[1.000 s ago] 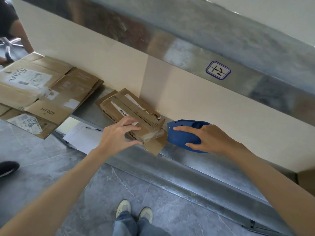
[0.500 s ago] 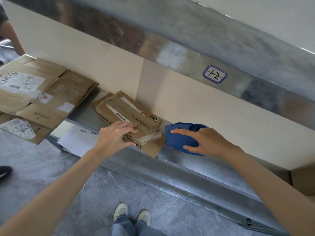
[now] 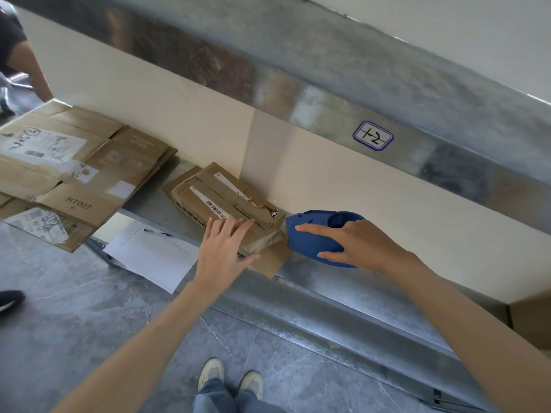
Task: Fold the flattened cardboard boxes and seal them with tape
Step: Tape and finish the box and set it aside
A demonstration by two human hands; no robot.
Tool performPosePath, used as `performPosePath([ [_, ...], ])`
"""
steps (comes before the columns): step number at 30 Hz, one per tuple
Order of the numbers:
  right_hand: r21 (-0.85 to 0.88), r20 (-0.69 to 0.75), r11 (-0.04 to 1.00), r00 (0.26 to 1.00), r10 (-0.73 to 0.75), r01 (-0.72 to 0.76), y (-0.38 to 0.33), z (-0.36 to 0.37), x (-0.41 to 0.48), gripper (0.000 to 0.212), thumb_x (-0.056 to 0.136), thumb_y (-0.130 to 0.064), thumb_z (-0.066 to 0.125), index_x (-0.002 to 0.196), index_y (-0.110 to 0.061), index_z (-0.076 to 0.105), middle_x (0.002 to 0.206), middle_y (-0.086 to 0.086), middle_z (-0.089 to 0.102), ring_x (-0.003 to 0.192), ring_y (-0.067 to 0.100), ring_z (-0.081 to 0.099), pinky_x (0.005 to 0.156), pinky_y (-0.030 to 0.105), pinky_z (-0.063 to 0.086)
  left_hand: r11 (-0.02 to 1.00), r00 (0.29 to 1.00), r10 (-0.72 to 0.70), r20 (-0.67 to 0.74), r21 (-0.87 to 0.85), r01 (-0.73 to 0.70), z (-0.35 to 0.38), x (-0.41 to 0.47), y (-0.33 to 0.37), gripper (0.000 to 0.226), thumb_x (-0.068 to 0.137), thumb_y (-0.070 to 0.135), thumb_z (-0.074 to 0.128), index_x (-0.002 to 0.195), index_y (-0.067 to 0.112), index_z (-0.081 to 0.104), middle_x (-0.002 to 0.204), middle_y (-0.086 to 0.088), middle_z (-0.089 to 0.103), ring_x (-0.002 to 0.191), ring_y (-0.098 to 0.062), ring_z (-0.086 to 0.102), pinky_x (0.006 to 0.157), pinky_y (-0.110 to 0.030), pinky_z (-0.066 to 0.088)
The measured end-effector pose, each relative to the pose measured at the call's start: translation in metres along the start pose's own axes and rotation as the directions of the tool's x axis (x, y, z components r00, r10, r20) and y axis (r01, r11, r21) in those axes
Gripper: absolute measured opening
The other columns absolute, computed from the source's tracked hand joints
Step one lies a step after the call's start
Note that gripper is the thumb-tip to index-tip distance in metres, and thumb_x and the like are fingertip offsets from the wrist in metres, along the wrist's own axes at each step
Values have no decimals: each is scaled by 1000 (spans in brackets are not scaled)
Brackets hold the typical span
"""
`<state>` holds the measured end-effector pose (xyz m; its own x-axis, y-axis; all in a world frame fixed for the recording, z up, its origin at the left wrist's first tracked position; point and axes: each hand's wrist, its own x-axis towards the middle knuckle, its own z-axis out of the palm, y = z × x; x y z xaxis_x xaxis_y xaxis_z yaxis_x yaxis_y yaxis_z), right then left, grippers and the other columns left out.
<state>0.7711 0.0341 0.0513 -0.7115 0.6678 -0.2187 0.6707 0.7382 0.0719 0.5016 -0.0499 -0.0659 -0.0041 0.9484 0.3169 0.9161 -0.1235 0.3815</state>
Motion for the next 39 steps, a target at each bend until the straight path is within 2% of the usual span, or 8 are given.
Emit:
performPosePath([
  [3, -18, 0, 1000, 1000, -21, 21, 0, -5, 1, 63, 99, -49, 49, 149, -59, 11, 50, -6, 32, 44, 8, 28, 48, 23, 22, 999, 998, -33, -52, -32, 32, 5, -2, 0, 63, 66, 31, 91, 122, 15, 70, 115, -6, 65, 109, -32, 60, 109, -61, 36],
  [8, 79, 20, 993, 996, -92, 90, -14, -5, 3, 67, 97, -49, 52, 142, -70, 6, 53, -4, 39, 45, 10, 32, 49, 20, 24, 977, 999, 47, -7, -208, -47, -2, -17, -30, 60, 67, 24, 91, 121, 15, 68, 119, -3, 60, 122, -20, 46, 101, -62, 41],
  [11, 80, 19, 983, 985, -170, 168, -29, -3, 11, 67, 97, -49, 52, 144, -67, 9, 51, -5, 33, 44, 10, 30, 48, 18, 18, 953, 992, 76, 102, -299, -42, -11, -28, -57, 52, 72, 22, 87, 119, 21, 63, 140, 1, 47, 149, -20, 23, 113, -68, 24],
  [14, 50, 2, 972, 973, -231, 231, -40, 0, 24, 67, 99, -48, 48, 147, -63, 3, 54, -5, 37, 47, 11, 32, 48, 23, 18, 955, 984, 86, 159, -294, -37, -14, -34, -66, 50, 77, 34, 84, 119, 26, 58, 163, 5, 23, 155, -19, 2, 118, -65, 19],
  [24, 170, 37, 975, 988, -153, 144, -8, 8, 29, 71, 95, -49, 55, 131, -80, 3, 55, -1, 42, 48, 12, 33, 58, 25, 39, 968, 982, 67, 174, -250, -21, -15, -28, -66, 52, 78, 36, 82, 124, 31, 58, 165, 6, 19, 155, -14, 1, 116, -65, 25],
  [26, 158, 40, 983, 994, -101, 93, 9, 13, 21, 72, 94, -50, 55, 128, -82, 0, 55, -2, 43, 50, 11, 36, 58, 24, 35, 967, 981, 70, 182, -255, -21, -16, -28, -67, 51, 78, 34, 83, 122, 29, 58, 165, 6, 19, 155, -16, 2, 115, -65, 27],
  [30, 161, 36, 987, 999, -30, 24, 16, 15, 18, 70, 94, -50, 56, 135, -74, 5, 53, -7, 42, 48, 8, 36, 54, 20, 26, 969, 979, 72, 190, -246, -24, -17, -27, -68, 51, 78, 34, 83, 123, 28, 58, 165, 6, 20, 155, -19, 2, 115, -64, 30],
  [39, 63, -10, 998, 1000, 18, -17, 1, 16, 28, 70, 97, -52, 49, 136, -67, -7, 51, -8, 38, 50, 11, 37, 61, 31, 47, 970, 982, 52, 182, -243, -7, -19, -26, -66, 50, 77, 37, 83, 121, 25, 62, 163, 7, 25, 155, -18, 6, 114, -62, 33],
])
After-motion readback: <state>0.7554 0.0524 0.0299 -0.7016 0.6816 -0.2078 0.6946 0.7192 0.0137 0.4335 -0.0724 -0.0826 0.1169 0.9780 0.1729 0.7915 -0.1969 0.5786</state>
